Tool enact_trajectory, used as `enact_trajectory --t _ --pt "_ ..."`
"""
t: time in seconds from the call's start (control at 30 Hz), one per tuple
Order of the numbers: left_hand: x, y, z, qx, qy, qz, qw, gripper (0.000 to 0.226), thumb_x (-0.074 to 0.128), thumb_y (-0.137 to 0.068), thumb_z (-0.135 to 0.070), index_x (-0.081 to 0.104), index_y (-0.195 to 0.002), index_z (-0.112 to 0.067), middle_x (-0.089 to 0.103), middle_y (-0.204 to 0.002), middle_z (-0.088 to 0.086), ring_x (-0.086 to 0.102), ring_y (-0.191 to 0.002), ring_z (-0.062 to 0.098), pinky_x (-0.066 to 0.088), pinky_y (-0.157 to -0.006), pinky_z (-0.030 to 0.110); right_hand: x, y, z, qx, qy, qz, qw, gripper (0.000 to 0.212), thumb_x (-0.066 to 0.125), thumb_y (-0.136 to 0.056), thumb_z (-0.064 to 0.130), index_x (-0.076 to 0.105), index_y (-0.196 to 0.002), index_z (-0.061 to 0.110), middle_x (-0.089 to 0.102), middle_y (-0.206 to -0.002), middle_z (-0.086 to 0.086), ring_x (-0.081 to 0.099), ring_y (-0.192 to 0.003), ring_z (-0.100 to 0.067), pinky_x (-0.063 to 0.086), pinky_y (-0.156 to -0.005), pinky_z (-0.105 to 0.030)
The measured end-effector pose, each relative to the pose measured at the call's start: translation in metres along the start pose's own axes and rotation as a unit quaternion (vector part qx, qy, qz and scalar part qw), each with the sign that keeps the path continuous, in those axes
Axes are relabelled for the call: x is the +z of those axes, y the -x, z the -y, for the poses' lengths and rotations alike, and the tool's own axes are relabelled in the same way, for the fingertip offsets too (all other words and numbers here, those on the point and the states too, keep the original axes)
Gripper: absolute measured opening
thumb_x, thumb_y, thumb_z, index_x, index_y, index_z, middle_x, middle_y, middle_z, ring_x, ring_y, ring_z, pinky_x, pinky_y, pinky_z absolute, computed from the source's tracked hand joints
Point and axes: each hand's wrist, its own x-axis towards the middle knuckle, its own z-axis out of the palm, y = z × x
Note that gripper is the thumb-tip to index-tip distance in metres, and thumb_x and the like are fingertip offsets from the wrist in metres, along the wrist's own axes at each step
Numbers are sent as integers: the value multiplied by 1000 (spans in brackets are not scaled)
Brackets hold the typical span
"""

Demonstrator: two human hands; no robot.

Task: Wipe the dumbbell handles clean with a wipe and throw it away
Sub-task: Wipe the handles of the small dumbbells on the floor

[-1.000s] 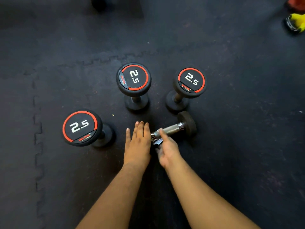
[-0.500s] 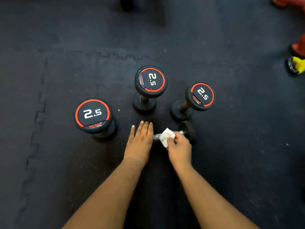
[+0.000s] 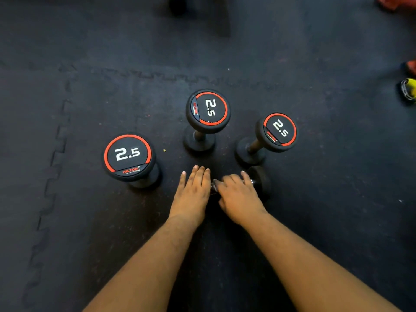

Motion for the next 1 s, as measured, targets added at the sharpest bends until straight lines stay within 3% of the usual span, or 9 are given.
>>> enact_trajectory --t 0.1,0.23,0.33,0.43,0.5,0.63,0.77,0.83,1.0 --pt "2 0 0 2 -2 -2 1000 98 66 -90 -15 -1 -161 -6 5 -169 13 -3 -158 26 4 -128 47 7 4 -5 74 0 28 997 48 53 -93 22 47 -140 13 50 -142 -11 33 -145 -31 15 -122 -55" --pt "-1 1 -1 3 -1 -3 1000 83 54 -97 -15 1 -161 -5 5 -170 14 -3 -158 26 5 -128 45 11 0 14 -4 -75 43 996 76 63 -90 26 27 -155 10 28 -162 -9 18 -153 -25 6 -125 -53" --pt "-1 -2 0 3 1 -4 1000 80 51 -100 -15 1 -161 -6 3 -170 13 -4 -158 26 6 -128 46 21 14 10 -26 -30 2 999 80 68 -84 26 35 -155 11 37 -159 -8 31 -149 -24 12 -121 -61" --pt "0 -3 1 2 -3 4 1000 96 66 -90 -16 1 -161 -7 5 -170 12 -3 -158 26 6 -128 46 37 33 7 -14 8 -31 999 68 45 -93 22 27 -157 7 30 -161 -14 26 -151 -30 16 -118 -67" --pt "1 -2 1 3 -7 -1 1000 92 63 -92 -15 2 -161 -7 5 -170 12 -3 -158 25 6 -128 45 37 26 16 -3 0 -44 999 62 33 -93 19 33 -153 4 39 -155 -17 34 -146 -32 19 -118 -66" --pt "2 -4 2 1 -14 -12 1000 78 49 -99 -11 3 -161 -7 8 -169 12 0 -158 25 6 -128 46 25 -9 27 6 -63 -19 998 58 40 -90 18 43 -147 10 57 -129 -8 53 -125 -28 23 -119 -61" --pt "-3 -5 2 -1 -6 -3 1000 83 54 -97 -14 2 -161 -7 7 -169 11 -2 -158 24 4 -128 45 29 14 15 -9 -33 -36 999 70 65 -84 23 43 -149 12 52 -144 -9 46 -138 -26 28 -113 -68" --pt "-1 -4 1 0 -5 0 1000 92 63 -93 -17 1 -161 -7 7 -169 11 -2 -158 24 4 -128 45 37 28 8 2 -22 -29 999 73 62 -87 24 36 -154 11 43 -153 -11 38 -145 -27 24 -114 -69" --pt "3 -5 3 2 -15 5 1000 101 70 -88 -19 1 -161 -7 8 -169 11 -1 -158 24 7 -128 46 21 -12 5 38 -34 22 998 46 61 -88 24 50 -133 17 57 -125 -4 53 -122 -26 15 -120 -64"
